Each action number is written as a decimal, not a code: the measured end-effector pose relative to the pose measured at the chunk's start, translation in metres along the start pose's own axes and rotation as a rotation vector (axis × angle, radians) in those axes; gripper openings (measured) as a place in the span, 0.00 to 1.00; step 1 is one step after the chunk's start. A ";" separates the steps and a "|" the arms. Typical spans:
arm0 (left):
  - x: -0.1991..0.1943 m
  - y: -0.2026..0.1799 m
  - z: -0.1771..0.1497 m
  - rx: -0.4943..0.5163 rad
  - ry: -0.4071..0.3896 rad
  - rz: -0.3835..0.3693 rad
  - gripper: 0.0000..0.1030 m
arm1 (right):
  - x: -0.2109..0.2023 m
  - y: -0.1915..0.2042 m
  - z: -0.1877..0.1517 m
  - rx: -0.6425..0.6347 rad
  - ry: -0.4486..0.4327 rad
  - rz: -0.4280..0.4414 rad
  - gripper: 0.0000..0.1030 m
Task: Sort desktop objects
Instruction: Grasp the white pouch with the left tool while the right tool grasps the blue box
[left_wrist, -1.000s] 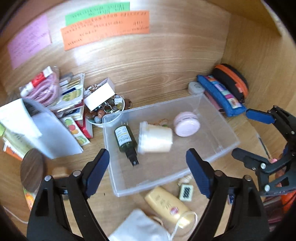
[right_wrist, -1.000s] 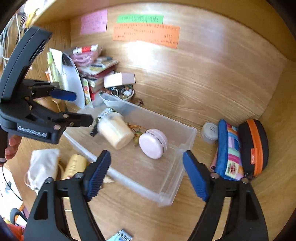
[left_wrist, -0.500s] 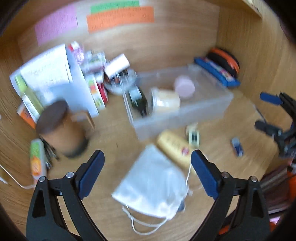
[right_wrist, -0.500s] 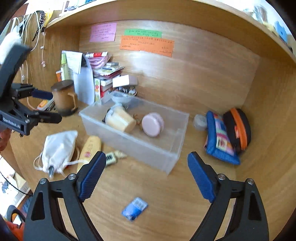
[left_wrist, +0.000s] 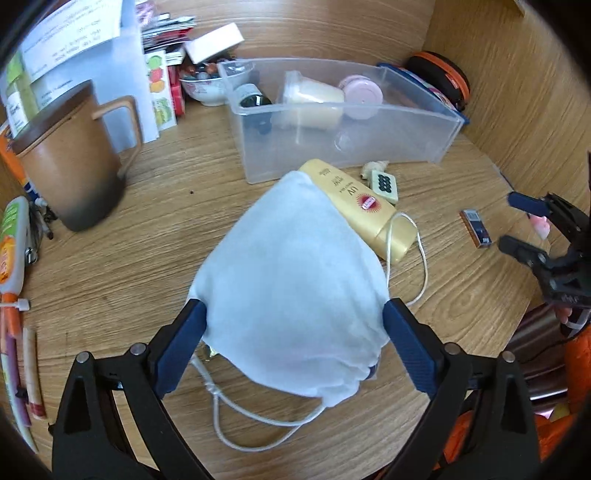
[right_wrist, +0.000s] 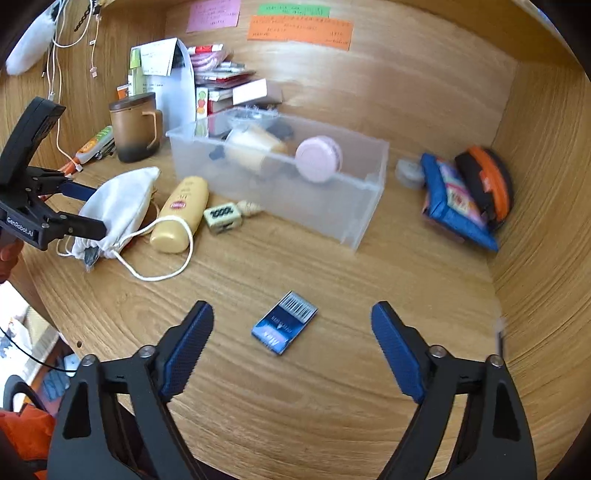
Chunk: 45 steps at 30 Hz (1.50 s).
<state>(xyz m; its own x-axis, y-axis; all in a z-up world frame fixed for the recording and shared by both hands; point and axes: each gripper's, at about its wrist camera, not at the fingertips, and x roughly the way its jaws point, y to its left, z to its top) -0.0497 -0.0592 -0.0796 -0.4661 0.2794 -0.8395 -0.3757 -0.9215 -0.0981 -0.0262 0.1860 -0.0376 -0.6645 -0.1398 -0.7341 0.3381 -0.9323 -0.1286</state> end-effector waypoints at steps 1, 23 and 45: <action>0.002 -0.003 0.000 0.014 0.007 -0.002 0.98 | 0.003 0.000 -0.001 0.007 0.013 0.005 0.64; -0.012 0.010 0.002 -0.095 -0.045 0.054 0.52 | 0.031 -0.014 0.002 0.137 0.054 0.121 0.26; -0.080 0.001 0.045 -0.070 -0.221 0.096 0.50 | -0.015 -0.028 0.035 0.158 -0.089 0.129 0.26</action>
<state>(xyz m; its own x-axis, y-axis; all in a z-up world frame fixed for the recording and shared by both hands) -0.0484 -0.0704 0.0116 -0.6638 0.2342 -0.7103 -0.2680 -0.9611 -0.0665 -0.0489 0.2022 0.0006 -0.6813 -0.2839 -0.6747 0.3201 -0.9445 0.0742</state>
